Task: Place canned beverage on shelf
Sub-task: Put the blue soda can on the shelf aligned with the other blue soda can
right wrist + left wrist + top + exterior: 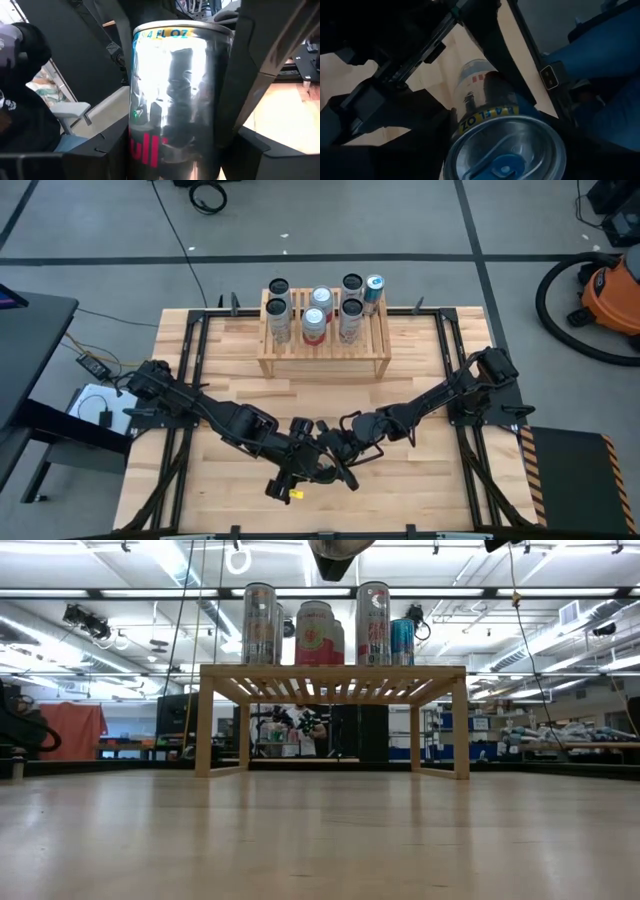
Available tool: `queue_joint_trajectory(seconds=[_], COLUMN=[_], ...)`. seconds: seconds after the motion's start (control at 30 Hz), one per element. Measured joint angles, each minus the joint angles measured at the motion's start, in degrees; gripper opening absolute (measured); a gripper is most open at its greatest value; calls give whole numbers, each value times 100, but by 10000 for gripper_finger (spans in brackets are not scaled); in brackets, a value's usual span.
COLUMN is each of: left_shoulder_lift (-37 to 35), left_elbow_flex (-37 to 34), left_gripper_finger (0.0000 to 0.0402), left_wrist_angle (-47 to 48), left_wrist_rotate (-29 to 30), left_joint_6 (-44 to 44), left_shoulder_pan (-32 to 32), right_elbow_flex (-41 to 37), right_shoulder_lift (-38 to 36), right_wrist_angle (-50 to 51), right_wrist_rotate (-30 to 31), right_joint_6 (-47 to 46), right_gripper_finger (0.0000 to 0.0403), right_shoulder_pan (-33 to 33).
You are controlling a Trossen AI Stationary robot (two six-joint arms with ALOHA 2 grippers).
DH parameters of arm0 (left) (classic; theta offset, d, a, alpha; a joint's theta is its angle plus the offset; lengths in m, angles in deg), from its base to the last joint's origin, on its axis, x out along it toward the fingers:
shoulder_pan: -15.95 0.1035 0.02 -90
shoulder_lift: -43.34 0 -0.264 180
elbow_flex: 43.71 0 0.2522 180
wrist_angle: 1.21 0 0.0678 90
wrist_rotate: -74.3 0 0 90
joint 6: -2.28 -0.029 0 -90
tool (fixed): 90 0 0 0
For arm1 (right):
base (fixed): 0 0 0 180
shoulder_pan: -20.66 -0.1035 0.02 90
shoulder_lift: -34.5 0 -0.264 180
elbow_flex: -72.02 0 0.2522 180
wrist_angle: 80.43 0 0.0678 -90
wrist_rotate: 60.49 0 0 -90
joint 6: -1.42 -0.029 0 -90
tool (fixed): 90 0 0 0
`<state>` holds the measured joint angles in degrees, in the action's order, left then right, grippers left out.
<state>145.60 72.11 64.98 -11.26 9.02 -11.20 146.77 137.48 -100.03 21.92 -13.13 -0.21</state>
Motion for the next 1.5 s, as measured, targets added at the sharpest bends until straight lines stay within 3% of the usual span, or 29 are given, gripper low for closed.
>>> queue_joint_trajectory(seconds=[0.23,0.37,0.77,1.13,1.27,1.5], left_shoulder_lift=[-4,-4,-191,-487,-487,-490], left_elbow_flex=[2,4,211,262,262,260], left_gripper_finger=[311,313,314,314,314,314], left_wrist_angle=[-4,392,1633,1629,1655,1643], left_wrist_rotate=[-71,-20,21,168,482,621], left_joint_6=[-76,-122,769,1270,1448,1823], left_shoulder_pan=[4,14,0,-332,-575,-841], right_elbow_flex=[0,0,-7,5,7,7], right_shoulder_lift=[2,-2,-469,-2194,-2923,-3855], right_wrist_angle=[39,126,867,2154,2509,2888], right_wrist_rotate=[68,478,938,2094,2624,3047], right_joint_6=[-9,-10,145,1366,1864,2200], right_gripper_finger=[243,243,243,243,243,243], right_shoulder_pan=[-1,-1,-74,-176,-64,300])
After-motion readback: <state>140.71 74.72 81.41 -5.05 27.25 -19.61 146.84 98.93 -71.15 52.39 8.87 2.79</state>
